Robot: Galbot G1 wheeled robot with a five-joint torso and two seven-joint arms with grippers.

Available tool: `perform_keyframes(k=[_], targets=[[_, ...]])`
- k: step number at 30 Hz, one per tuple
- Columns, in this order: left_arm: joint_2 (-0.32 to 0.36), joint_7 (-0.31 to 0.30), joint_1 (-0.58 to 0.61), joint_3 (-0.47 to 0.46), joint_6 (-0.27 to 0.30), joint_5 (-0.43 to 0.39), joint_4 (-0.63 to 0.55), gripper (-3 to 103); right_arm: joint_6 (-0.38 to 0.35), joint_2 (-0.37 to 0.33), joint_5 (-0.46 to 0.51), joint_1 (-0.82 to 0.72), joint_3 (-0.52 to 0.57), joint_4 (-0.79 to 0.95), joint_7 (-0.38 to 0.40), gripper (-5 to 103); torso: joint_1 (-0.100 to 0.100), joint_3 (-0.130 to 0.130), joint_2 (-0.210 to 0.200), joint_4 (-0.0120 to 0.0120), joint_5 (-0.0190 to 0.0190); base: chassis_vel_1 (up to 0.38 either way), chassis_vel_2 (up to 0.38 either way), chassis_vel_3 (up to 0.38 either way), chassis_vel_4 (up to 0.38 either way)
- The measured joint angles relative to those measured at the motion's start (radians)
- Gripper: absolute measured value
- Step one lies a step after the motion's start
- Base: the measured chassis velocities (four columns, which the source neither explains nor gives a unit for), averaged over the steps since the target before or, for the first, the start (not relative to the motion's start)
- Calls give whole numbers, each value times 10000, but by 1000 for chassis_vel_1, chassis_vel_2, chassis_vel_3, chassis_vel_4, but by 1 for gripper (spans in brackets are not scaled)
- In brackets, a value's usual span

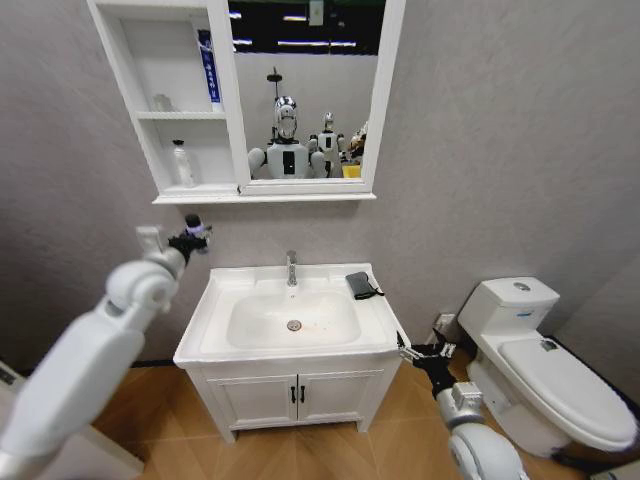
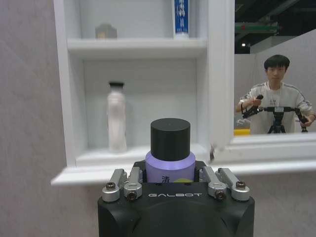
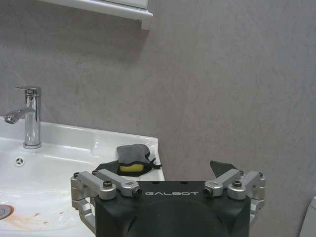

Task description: Move facial cleanser and shampoo from washbasin to cabinet, then wipe washbasin with towel.

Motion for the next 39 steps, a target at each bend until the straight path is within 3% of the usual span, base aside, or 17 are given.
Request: perform_keyframes(k=[6, 9, 11, 13, 16, 19, 29, 39], targets=[[-166, 215, -1814, 1173, 288, -125, 1536, 43, 0, 4, 68, 1, -19, -2, -24, 100, 1, 2, -1, 10, -8, 0, 0, 0, 0], [-744, 423, -3251, 2087, 287, 150, 2841, 43, 1, -36, 208, -36, 63, 100, -8, 100, 3, 3, -1, 0, -8, 0, 0, 0, 0], [-859, 460, -3620, 2299, 278, 166, 3111, 43, -5, -79, 253, -15, 58, 104, -3, 100, 3, 3, -1, -3, -1, 0, 0, 0, 0], [-1168, 550, -4349, 2783, 258, 252, 3813, 43, -15, -162, 294, 46, 25, 104, -6, 100, 2, 2, -1, 8, 0, 0, 0, 0, 0], [-1531, 766, -4918, 3289, 101, 588, 4693, 43, -13, -164, 320, 28, 21, 103, -12, 100, 3, 3, -1, 8, -2, 0, 0, 0, 0], [-1637, 861, -5075, 3483, 73, 656, 4957, 43, -1, -150, 325, -8, 40, 105, -15, 100, 3, 3, -1, 6, -1, 0, 0, 0, 0], [-3256, 1328, -6169, 4626, -249, 1321, 7359, 43, 83, -70, 354, -75, 92, 258, -22, 100, 3, 3, -2, 1, 0, 0, 0, 0, 0], [-3543, 1805, -6509, 4854, -507, 1976, 8298, 43, 124, 11, 435, -329, 278, 433, -17, 100, 1, 1, -2, 9, -4, 0, 0, 0, 0]])
